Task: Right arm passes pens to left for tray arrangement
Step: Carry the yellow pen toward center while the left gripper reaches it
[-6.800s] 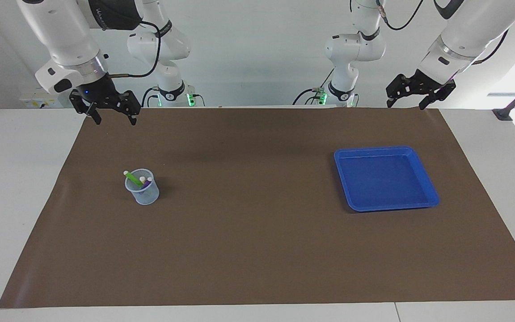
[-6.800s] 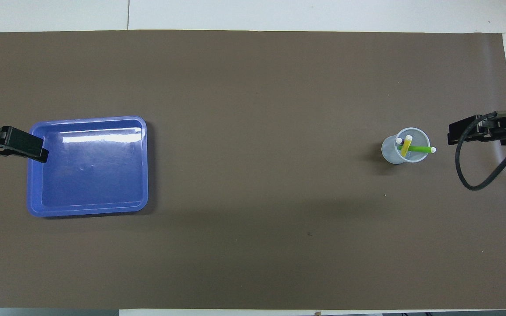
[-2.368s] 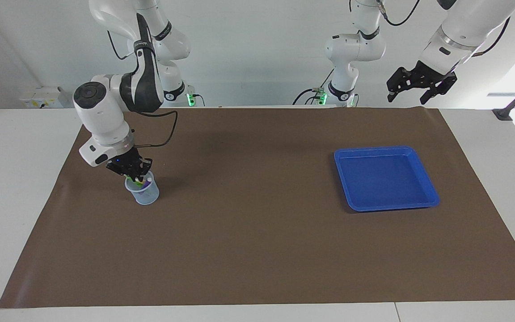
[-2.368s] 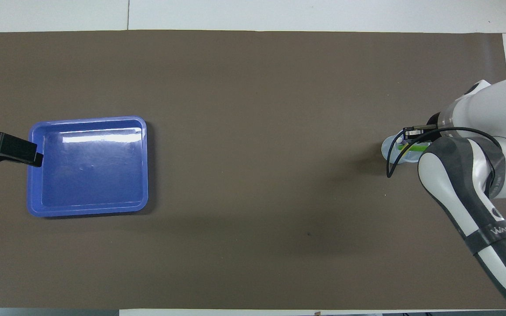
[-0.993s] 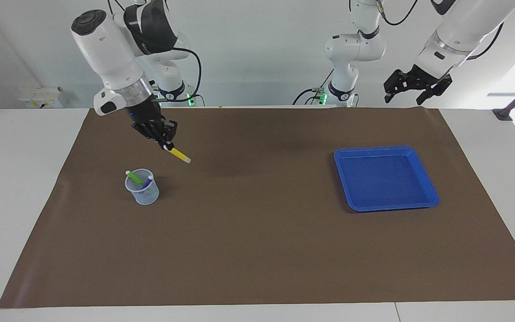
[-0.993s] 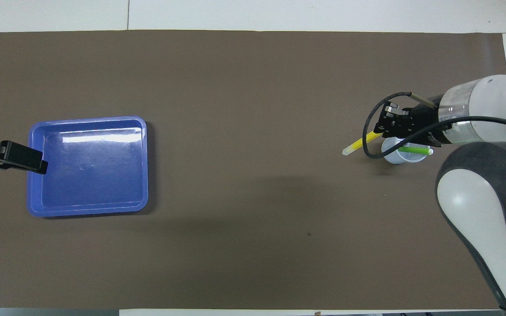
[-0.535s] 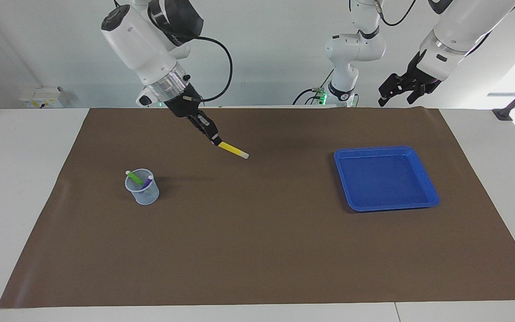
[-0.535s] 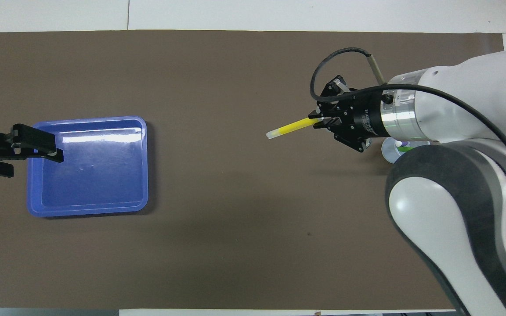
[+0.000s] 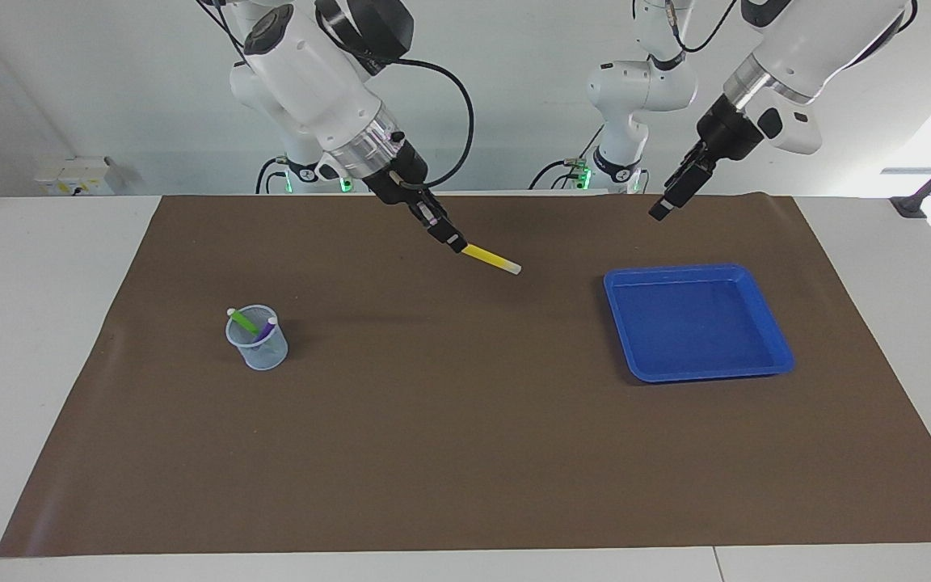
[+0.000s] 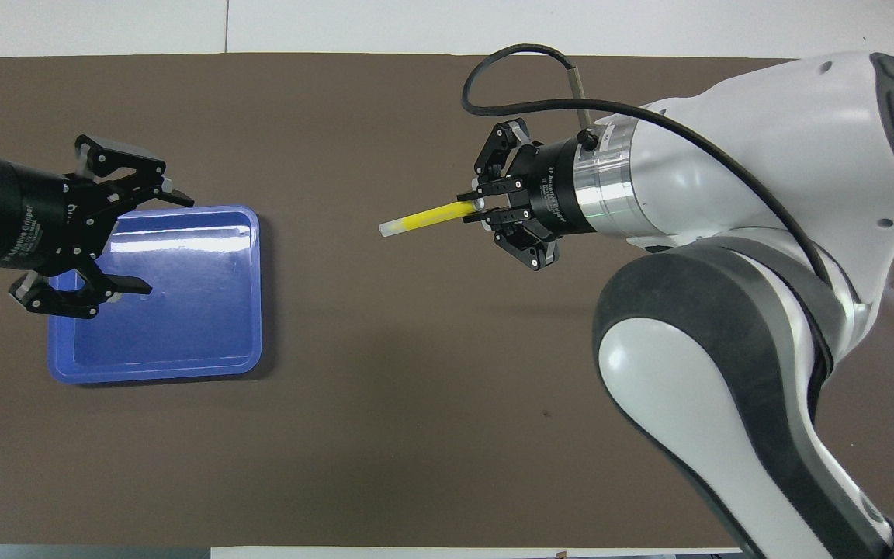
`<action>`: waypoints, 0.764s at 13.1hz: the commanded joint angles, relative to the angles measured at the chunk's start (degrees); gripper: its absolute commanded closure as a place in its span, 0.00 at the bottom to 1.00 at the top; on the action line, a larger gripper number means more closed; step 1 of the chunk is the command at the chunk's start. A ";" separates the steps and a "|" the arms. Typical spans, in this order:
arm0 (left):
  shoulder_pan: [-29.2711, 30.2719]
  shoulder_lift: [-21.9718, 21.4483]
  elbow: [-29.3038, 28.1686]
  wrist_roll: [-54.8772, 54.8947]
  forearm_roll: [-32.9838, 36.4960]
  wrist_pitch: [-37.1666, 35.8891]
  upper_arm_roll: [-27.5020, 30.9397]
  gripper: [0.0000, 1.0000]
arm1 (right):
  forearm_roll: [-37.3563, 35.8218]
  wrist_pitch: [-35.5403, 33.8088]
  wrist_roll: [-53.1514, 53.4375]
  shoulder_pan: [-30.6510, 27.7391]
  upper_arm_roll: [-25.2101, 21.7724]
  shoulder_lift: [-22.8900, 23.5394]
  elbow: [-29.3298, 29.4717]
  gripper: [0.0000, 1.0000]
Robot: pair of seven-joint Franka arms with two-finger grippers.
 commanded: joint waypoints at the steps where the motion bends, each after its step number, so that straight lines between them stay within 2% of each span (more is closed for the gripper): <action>1: -3.30 -2.48 -4.72 -14.77 -3.49 6.38 0.47 0.01 | 1.00 -0.02 3.67 -0.54 2.69 2.36 2.72 1.00; 6: -6.48 -3.09 -11.13 -33.34 -10.17 15.08 0.38 0.01 | 0.30 -0.81 5.96 -0.45 5.42 2.28 2.99 1.00; 8: -6.74 -3.71 -13.78 -36.25 -13.51 18.51 0.38 0.01 | 0.12 -1.60 6.05 -0.01 5.51 2.28 3.07 1.00; 10: -8.23 -3.45 -15.10 -36.71 -14.05 20.18 0.38 0.01 | -0.14 -1.78 6.05 0.25 5.60 2.19 3.07 1.00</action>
